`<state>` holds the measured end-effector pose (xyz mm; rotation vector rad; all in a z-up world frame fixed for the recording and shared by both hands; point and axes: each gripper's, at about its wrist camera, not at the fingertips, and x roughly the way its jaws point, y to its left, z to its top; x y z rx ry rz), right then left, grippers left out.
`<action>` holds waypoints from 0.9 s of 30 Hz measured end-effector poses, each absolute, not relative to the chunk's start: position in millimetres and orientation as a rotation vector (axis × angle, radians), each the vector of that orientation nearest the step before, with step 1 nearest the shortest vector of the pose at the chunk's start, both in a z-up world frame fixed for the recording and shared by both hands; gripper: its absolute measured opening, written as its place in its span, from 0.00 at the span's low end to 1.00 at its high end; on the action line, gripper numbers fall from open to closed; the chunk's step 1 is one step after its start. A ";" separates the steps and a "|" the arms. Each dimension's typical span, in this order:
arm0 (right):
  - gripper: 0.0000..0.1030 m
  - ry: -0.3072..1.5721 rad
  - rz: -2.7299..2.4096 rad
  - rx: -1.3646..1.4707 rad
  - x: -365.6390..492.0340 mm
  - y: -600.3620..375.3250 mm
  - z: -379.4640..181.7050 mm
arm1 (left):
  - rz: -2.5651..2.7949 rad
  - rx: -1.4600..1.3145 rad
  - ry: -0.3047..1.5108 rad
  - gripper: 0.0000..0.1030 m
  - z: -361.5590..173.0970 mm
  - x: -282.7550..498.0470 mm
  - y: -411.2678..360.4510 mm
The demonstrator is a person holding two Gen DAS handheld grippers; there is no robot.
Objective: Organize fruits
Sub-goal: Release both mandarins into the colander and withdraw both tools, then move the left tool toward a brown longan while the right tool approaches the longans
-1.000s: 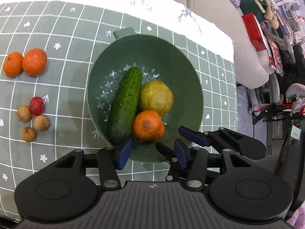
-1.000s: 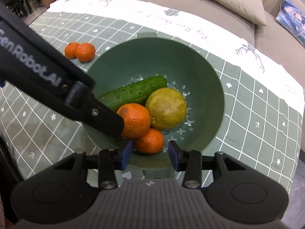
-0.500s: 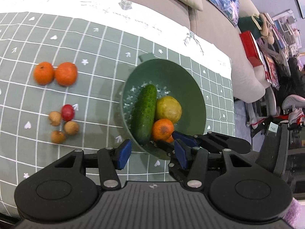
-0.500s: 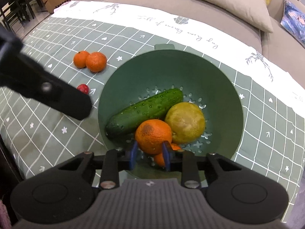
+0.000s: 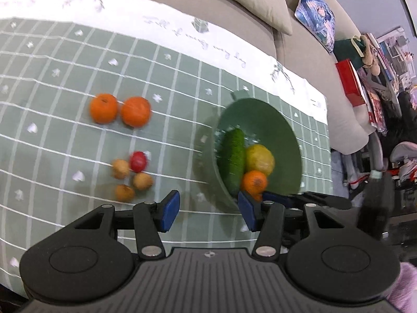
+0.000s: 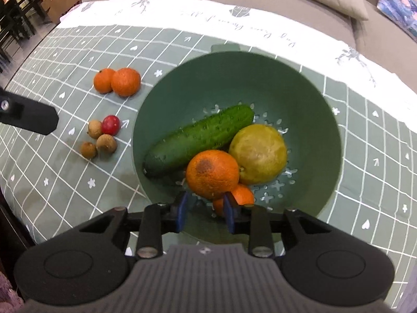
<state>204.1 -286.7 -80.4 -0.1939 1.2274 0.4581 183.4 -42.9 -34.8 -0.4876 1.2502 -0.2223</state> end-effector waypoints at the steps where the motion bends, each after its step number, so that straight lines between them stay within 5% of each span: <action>1: 0.26 1.218 0.456 -0.194 203.3 -285.9 -75.9 | -0.222 -0.480 1.244 0.58 -33.8 182.0 -39.3; 8: 0.27 1.131 0.442 -0.173 188.7 -268.5 -38.2 | -0.236 -0.428 1.180 0.58 -26.9 172.9 -9.7; 14: 0.38 1.046 0.466 -0.093 169.8 -236.5 -22.3 | -0.239 -0.344 1.105 0.58 -23.8 161.7 13.3; 27: 0.36 0.959 0.412 0.017 126.0 -177.7 -54.6 | -0.282 -0.238 1.079 0.49 -61.6 126.5 27.6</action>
